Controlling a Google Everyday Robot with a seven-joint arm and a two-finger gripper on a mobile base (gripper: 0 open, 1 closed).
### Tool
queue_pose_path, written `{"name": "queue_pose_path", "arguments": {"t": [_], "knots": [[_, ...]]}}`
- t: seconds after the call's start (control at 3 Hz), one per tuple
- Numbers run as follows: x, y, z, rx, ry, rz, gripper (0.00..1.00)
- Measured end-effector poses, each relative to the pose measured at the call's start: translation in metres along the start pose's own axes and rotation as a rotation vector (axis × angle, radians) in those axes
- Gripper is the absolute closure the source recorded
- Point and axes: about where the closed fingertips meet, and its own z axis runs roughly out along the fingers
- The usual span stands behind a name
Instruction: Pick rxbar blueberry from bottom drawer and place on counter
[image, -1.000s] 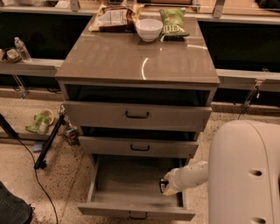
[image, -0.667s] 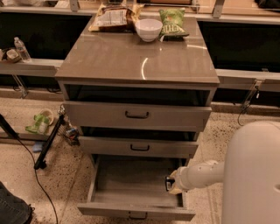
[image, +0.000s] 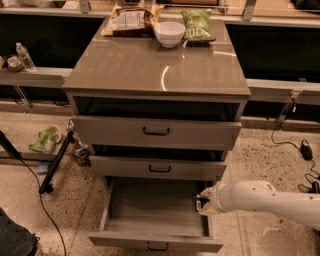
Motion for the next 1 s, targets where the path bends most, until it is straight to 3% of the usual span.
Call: {"name": "queue_pose_path", "arguments": {"t": [0.33, 0.67, 1.0], "knots": [[0.006, -0.023, -0.036, -0.003, -0.07, 0.0, 1.0], [0.019, -0.053, -0.072, 0.048, -0.136, 0.01, 1.0], [0.022, -0.061, -0.078, 0.059, -0.138, 0.003, 1.0]]}}
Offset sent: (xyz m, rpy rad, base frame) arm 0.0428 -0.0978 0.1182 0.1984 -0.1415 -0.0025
